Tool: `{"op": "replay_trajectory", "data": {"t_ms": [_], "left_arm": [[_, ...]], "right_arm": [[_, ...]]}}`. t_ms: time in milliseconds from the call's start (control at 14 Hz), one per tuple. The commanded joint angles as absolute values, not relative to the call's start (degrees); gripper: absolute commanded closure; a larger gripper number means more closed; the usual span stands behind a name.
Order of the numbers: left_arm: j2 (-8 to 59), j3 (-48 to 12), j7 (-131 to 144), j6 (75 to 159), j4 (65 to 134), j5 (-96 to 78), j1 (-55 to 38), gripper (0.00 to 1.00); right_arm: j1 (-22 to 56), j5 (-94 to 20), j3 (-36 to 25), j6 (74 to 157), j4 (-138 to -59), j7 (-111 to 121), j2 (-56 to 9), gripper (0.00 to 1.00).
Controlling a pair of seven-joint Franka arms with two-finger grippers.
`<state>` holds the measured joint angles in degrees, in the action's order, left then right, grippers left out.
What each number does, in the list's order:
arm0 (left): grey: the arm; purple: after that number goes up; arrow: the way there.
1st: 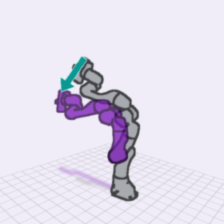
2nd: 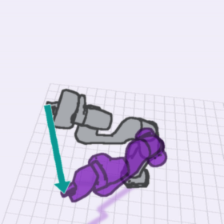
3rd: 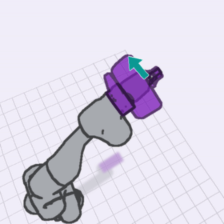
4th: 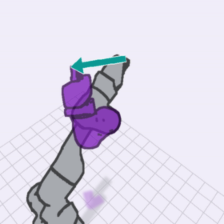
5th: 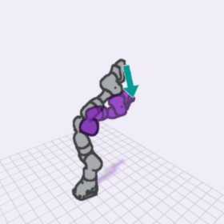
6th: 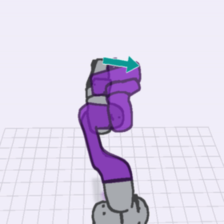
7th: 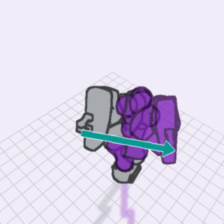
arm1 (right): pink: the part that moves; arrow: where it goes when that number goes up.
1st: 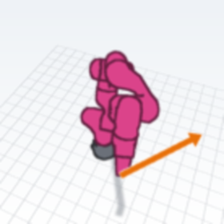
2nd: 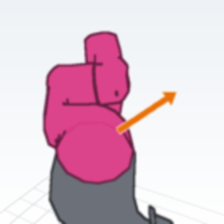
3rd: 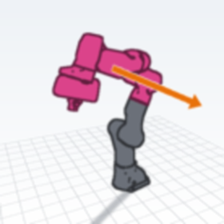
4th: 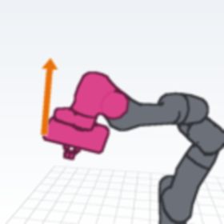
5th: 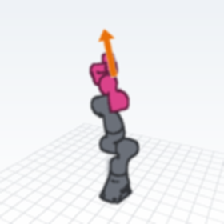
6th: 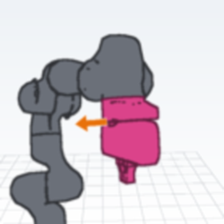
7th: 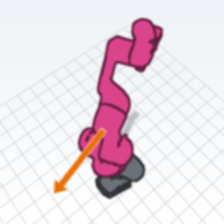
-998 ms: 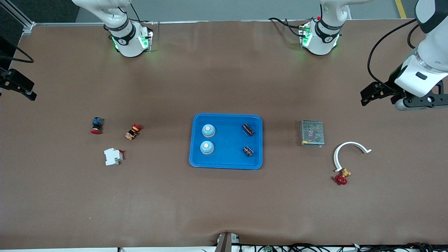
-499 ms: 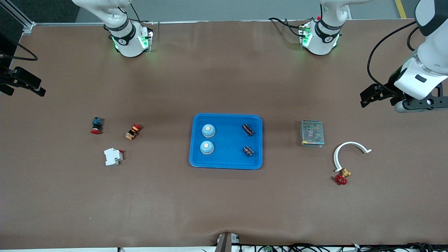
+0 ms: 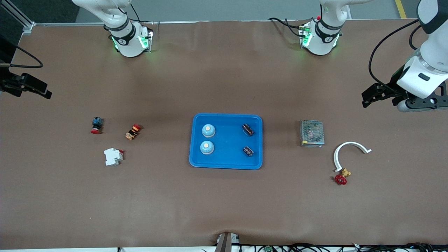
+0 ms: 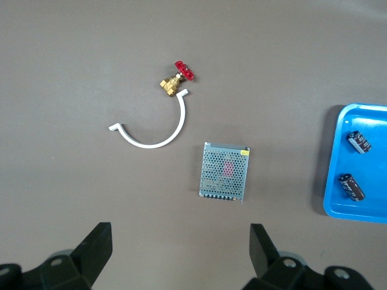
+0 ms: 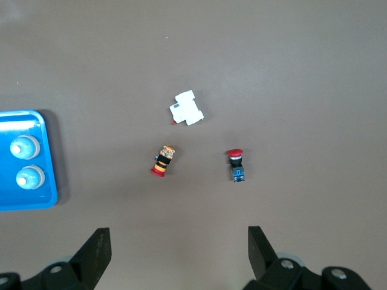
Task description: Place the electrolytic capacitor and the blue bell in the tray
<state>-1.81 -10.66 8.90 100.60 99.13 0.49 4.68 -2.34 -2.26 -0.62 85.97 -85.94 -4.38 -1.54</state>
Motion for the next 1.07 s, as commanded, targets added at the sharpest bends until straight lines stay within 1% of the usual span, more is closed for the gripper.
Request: {"op": "replay_trajectory", "data": {"t_ms": [0, 143, 285, 356, 784, 998], "left_arm": [[-0.97, -10.99, 7.73, 100.11, 97.91, -0.18, 5.28, 0.0], [-0.62, -10.29, 7.82, 100.11, 97.91, -0.18, 3.62, 0.0], [-0.53, -6.09, 8.0, 100.11, 97.91, 0.0, -0.94, 0.0], [-0.53, -5.11, 8.09, 100.11, 97.91, 0.09, -1.92, 0.0], [-0.88, -4.92, 7.3, 100.11, 97.82, -0.18, -1.32, 0.0], [-0.88, -4.92, 5.2, 100.11, 96.07, -0.18, -0.53, 0.0]], "right_arm": [[-2.46, -3.52, -0.53, 84.73, -84.46, -6.33, -2.11, 0.0], [-2.46, -3.52, -0.53, 84.9, -84.29, -6.42, -2.11, 0.0], [-2.2, -2.82, -0.53, 85.25, -84.29, -6.42, -2.2, 0.0], [-2.2, -2.73, -0.53, 85.43, -84.29, -6.33, -2.28, 0.0], [-2.9, -2.64, -0.61, 85.69, -84.29, -5.8, -2.81, 0.0], [-2.9, -2.64, -0.7, 86.83, -84.55, -5.8, -2.9, 0.0]]}}
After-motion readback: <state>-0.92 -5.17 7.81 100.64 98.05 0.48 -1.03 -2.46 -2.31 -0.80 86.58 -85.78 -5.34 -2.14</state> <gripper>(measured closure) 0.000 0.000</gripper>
